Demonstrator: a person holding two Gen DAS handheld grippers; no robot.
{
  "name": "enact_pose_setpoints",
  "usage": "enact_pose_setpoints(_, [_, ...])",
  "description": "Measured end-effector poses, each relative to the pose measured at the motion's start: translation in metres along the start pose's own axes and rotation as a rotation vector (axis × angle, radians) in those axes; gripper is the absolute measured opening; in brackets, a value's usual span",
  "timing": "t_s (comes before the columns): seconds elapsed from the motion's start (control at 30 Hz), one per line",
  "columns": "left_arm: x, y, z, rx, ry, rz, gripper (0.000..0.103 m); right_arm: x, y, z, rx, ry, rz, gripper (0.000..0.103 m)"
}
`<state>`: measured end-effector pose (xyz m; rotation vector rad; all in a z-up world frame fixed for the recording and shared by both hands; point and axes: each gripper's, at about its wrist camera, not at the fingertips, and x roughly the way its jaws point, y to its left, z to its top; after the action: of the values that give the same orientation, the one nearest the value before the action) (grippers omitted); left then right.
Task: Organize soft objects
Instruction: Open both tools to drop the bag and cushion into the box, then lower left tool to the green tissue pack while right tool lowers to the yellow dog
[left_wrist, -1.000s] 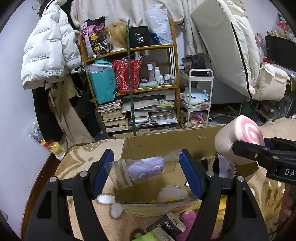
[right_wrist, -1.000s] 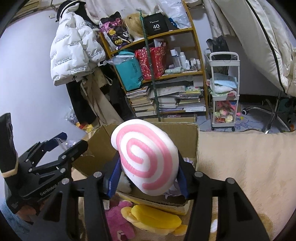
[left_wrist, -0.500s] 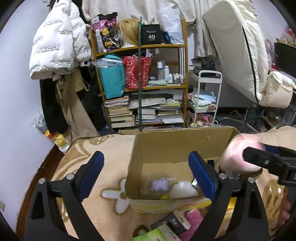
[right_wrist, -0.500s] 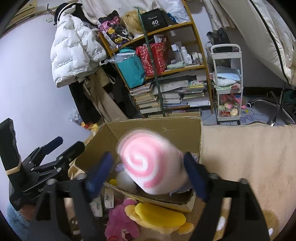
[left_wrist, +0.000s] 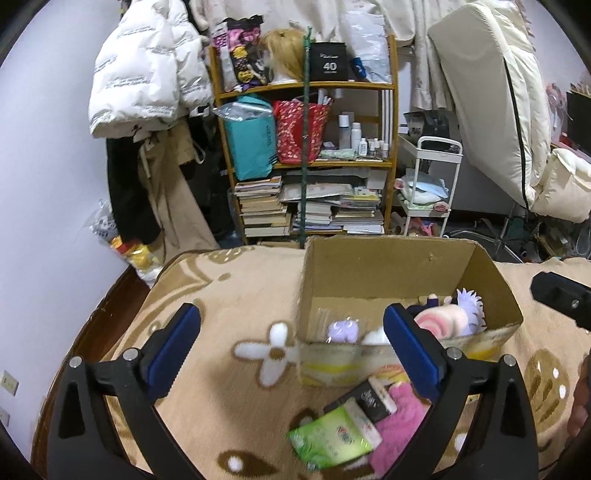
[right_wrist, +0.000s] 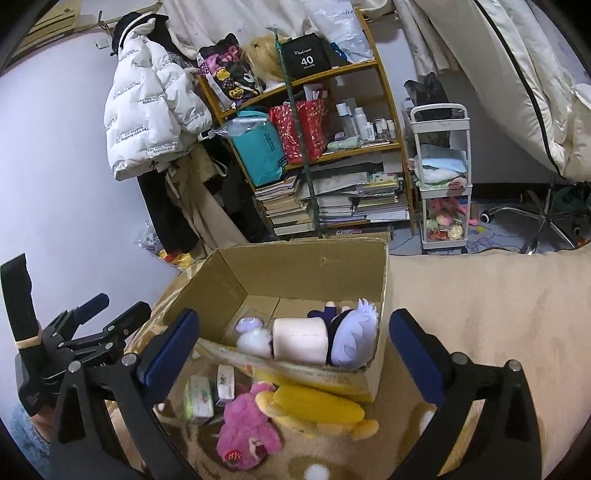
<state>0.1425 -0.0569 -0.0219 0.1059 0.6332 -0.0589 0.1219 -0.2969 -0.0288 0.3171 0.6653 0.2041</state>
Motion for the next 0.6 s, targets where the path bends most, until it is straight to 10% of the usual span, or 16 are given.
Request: enact_pose_setpoints(0.6, [-0.051,0.012,-0.033,-0.024,0.069,0.025,0.098,-0.046,0.026,-0.024,-0.038,0.006,-0.012,0.103])
